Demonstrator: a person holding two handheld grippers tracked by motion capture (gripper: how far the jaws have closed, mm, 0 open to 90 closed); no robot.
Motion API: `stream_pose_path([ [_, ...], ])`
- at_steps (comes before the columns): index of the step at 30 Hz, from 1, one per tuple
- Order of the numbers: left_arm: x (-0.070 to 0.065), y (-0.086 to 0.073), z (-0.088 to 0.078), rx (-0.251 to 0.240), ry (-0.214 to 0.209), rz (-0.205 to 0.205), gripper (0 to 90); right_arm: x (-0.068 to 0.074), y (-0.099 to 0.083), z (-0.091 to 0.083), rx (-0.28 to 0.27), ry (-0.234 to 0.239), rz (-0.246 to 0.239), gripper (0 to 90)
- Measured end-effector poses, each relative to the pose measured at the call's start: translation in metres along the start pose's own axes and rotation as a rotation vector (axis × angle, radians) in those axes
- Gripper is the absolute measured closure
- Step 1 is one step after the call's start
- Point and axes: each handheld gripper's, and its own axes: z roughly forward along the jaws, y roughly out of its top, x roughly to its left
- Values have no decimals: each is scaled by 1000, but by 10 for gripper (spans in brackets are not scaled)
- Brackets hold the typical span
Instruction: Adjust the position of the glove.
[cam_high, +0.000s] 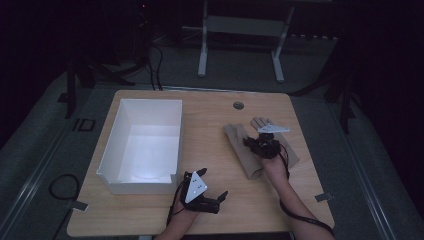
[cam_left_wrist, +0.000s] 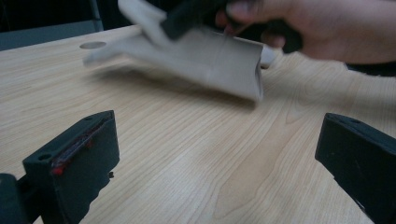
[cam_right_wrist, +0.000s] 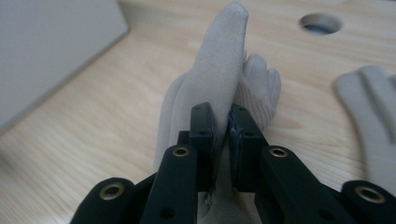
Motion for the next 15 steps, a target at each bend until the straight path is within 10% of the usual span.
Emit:
stream_pose_path([
  [8,0,0,0,2,-1,3,1,18,-1,-23,-90,-160,171,817],
  [15,0,0,0,0,-7,1,1,26,-26,-11,-38,-199,233,817],
])
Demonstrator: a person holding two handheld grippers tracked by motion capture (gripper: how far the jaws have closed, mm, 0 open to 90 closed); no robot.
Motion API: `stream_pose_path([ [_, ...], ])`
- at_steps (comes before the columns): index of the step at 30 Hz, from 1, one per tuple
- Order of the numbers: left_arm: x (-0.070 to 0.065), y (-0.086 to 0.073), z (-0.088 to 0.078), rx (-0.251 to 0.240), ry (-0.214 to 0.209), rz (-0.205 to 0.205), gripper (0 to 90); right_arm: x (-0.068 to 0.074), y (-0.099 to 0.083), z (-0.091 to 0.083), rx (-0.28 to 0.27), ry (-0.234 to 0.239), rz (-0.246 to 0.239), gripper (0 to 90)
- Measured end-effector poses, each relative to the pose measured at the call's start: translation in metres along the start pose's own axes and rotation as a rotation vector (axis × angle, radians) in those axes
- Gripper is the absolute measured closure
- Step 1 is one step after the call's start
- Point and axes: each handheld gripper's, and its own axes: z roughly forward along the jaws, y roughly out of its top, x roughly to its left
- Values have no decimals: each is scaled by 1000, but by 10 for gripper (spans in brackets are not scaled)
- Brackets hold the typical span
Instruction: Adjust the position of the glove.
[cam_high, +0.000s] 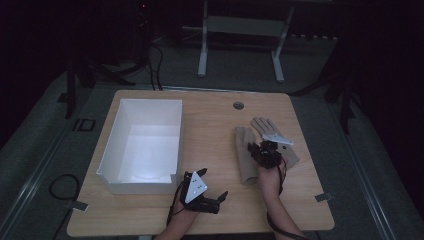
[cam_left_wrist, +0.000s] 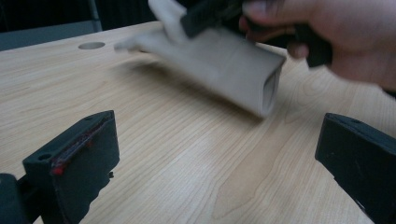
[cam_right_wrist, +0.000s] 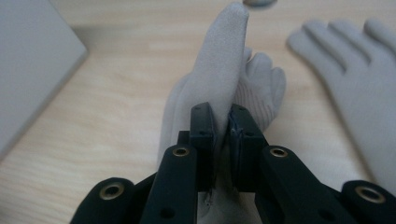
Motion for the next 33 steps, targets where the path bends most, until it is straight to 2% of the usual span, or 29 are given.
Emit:
stream_pose_path([
  [4,0,0,0,-3,-4,0,1,3,-19,14,42,-28,13,811],
  [6,0,0,0,-3,-5,1,1,3,-22,16,46,-26,16,806],
  [10,0,0,0,-6,-10,-5,1,2,-33,26,70,-33,26,741],
  [11,0,0,0,-6,-12,-7,1,3,-36,27,57,-28,24,702],
  [13,0,0,0,-6,-11,-6,1,4,-36,27,56,-31,14,692],
  [16,0,0,0,-6,-10,-6,1,5,-37,27,46,-21,-4,620],
  [18,0,0,0,-5,-10,-7,1,4,-35,23,42,-14,-6,604],
  [21,0,0,0,-6,-10,-7,1,2,-25,12,3,-5,-50,567],
  [25,0,0,0,-5,-11,-7,1,-5,-8,-5,-63,5,-142,548],
  [26,0,0,0,-5,-11,-8,1,-8,-3,-8,-67,-3,-168,548],
  [29,1,0,0,-4,-10,-9,1,-18,9,-13,-80,26,-224,519],
  [31,1,0,0,-3,-11,-9,1,-22,13,-15,-78,43,-227,510],
  [32,1,0,0,-2,-10,-10,1,-34,22,-19,-88,86,-242,513],
  [33,1,0,0,-2,-10,-10,1,-37,24,-20,-87,78,-254,513],
])
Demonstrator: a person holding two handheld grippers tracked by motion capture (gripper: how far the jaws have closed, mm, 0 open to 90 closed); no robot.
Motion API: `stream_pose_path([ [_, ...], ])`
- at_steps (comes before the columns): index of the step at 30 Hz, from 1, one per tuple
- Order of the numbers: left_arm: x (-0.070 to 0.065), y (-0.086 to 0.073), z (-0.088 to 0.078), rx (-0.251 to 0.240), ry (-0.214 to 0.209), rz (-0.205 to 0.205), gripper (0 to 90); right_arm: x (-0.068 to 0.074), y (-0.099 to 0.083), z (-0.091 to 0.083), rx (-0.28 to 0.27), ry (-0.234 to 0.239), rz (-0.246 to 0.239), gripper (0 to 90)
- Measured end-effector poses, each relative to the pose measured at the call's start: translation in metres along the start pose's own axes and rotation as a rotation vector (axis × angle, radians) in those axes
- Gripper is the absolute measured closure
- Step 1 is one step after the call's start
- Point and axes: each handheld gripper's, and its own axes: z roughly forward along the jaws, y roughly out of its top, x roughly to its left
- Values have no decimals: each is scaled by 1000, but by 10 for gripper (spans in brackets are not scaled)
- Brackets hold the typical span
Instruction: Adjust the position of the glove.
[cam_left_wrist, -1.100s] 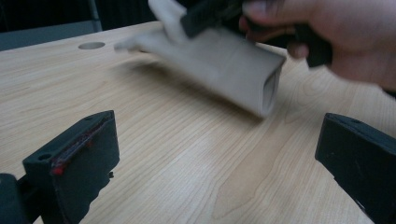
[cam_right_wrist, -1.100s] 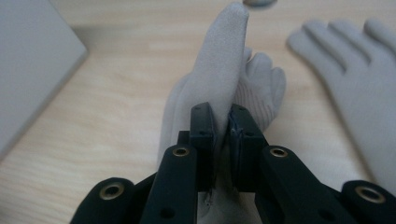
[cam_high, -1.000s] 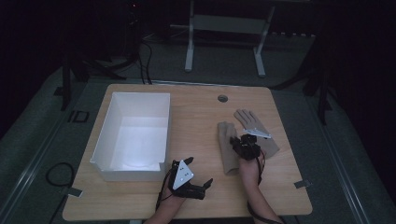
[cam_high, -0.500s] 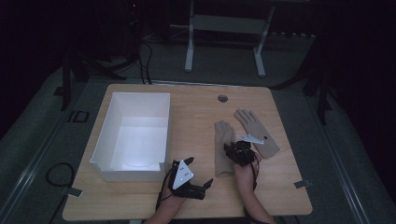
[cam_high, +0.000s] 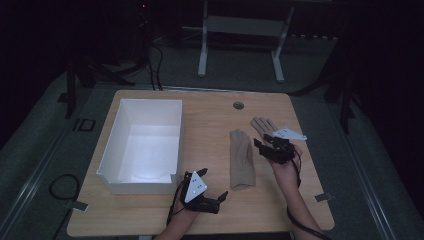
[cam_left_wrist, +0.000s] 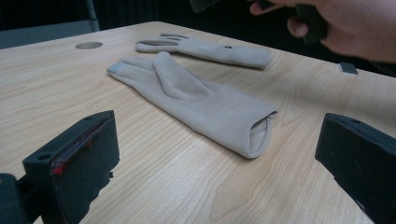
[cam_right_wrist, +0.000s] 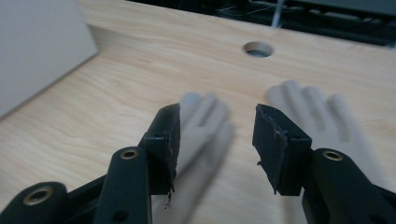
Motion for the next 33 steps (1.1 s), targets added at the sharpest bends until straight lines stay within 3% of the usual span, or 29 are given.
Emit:
stream_pose_path([
  [5,0,0,0,-1,3,-4,1,-19,2,-2,25,-32,-1,542],
  [7,0,0,0,-1,2,-2,1,-36,0,-1,35,-63,-26,519],
  [10,0,0,0,-3,1,-3,1,-56,-2,2,49,-71,-53,518],
  [14,0,0,0,-2,4,-4,1,-82,-9,10,89,-34,-67,525],
  [16,0,0,0,-1,5,-3,1,-92,-14,18,137,-42,-84,532],
  [18,0,0,0,-1,5,-3,1,-101,-19,26,165,-13,-85,539],
  [26,0,0,0,-2,3,-7,1,-117,-35,57,230,46,-54,548],
  [29,0,0,0,-2,4,-7,1,-118,-38,60,210,48,-46,571],
  [33,0,0,0,-3,3,-6,1,-115,-40,59,196,33,-47,743],
])
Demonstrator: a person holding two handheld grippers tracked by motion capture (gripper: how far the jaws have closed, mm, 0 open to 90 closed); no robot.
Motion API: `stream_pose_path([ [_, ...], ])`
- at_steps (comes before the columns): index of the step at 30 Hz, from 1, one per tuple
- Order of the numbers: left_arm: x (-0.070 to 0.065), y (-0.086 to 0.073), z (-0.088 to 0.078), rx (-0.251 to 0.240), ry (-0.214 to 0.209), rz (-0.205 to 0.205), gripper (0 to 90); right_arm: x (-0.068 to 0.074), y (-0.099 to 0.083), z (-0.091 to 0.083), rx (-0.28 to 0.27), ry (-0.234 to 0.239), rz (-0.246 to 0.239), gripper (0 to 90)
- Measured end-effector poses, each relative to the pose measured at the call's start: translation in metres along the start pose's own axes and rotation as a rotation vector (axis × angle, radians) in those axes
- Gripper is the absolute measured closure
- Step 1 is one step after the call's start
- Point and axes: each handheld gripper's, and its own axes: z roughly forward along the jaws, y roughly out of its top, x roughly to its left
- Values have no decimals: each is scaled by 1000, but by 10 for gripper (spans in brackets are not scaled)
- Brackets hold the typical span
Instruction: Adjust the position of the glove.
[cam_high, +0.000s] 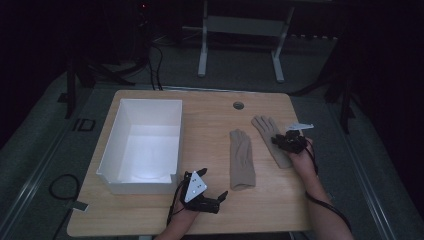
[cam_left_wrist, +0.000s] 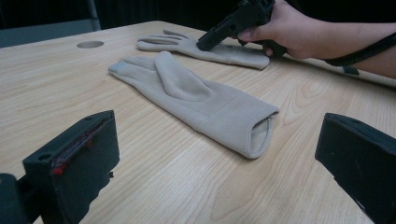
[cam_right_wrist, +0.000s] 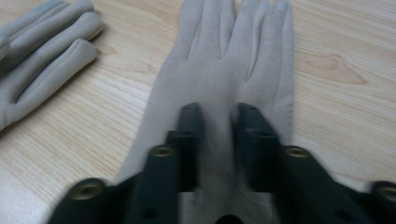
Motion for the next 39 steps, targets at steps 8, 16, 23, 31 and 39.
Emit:
stream_pose_path([
  [8,0,0,0,0,2,-5,1,7,3,-8,-15,-50,137,824],
  [16,0,0,0,0,2,-3,1,19,14,-54,-97,-136,226,825],
  [23,0,0,0,1,1,5,1,41,15,-93,-126,-240,260,824],
  [31,0,0,0,3,2,6,1,56,-8,-103,-95,-281,298,824],
  [39,0,0,0,3,-1,6,1,51,-32,-84,-23,-282,332,818],
])
